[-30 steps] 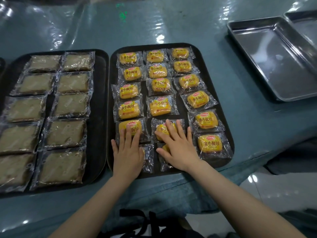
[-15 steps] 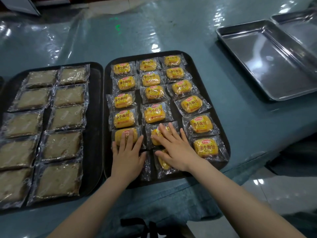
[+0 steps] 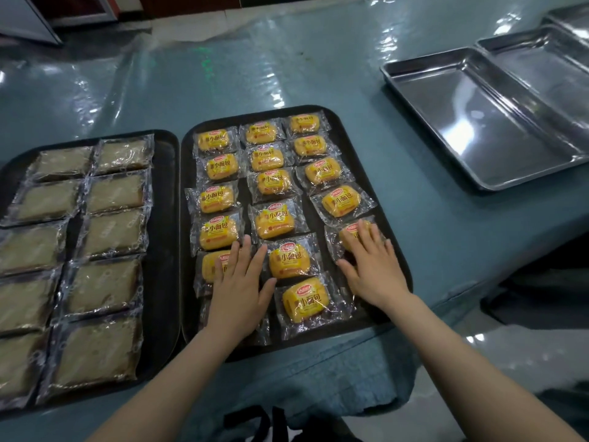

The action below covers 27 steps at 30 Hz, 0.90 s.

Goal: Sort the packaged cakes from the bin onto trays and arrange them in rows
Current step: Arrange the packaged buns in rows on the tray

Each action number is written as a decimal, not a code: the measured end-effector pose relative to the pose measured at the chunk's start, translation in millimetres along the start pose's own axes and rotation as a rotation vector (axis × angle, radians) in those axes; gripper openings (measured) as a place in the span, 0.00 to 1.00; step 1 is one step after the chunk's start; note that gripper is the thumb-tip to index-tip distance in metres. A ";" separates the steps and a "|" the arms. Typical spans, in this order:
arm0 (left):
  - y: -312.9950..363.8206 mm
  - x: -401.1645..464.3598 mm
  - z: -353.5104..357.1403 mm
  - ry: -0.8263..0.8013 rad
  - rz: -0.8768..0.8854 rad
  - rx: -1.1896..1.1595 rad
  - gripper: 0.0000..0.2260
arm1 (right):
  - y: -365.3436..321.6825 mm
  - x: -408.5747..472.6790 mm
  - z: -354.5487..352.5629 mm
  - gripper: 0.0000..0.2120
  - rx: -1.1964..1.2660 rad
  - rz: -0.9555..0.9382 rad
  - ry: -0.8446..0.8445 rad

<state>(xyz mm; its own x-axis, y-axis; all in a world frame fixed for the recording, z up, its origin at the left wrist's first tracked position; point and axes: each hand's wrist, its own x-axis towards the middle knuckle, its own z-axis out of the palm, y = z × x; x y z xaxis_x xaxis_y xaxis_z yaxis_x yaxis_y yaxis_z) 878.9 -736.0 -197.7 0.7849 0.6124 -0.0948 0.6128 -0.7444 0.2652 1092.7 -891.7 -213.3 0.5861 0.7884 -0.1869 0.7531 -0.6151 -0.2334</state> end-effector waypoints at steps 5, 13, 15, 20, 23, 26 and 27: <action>12.5 17.3 -4.0 0.001 0.034 -0.023 0.28 | -1.0 -2.5 1.3 0.30 -0.010 -0.033 0.012; 13.7 43.6 -11.9 0.045 0.000 -0.080 0.28 | -2.3 56.9 -16.4 0.26 0.043 -0.129 0.036; 11.9 47.1 -13.0 0.052 -0.018 -0.067 0.29 | 1.2 72.0 -18.8 0.25 0.008 -0.148 -0.010; 4.1 52.2 -11.9 0.046 -0.071 -0.032 0.28 | -3.0 75.2 -16.1 0.25 -0.086 -0.138 -0.036; 6.8 53.0 -9.6 0.039 -0.080 -0.056 0.28 | -11.0 77.3 -18.0 0.24 -0.092 -0.111 -0.053; 10.5 53.5 -10.2 0.040 -0.076 -0.064 0.28 | -21.9 84.4 -22.2 0.24 -0.073 -0.100 -0.069; 11.0 53.0 -11.7 0.039 -0.074 -0.067 0.28 | -26.3 85.2 -24.7 0.25 -0.071 -0.096 -0.078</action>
<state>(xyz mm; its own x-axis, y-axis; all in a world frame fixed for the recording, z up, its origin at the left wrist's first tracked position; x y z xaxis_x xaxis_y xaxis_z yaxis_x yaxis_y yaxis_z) 926.1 -708.6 -188.5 0.7330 0.6757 -0.0792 0.6601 -0.6783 0.3227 1130.2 -808.2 -199.5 0.4871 0.8394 -0.2411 0.8258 -0.5326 -0.1858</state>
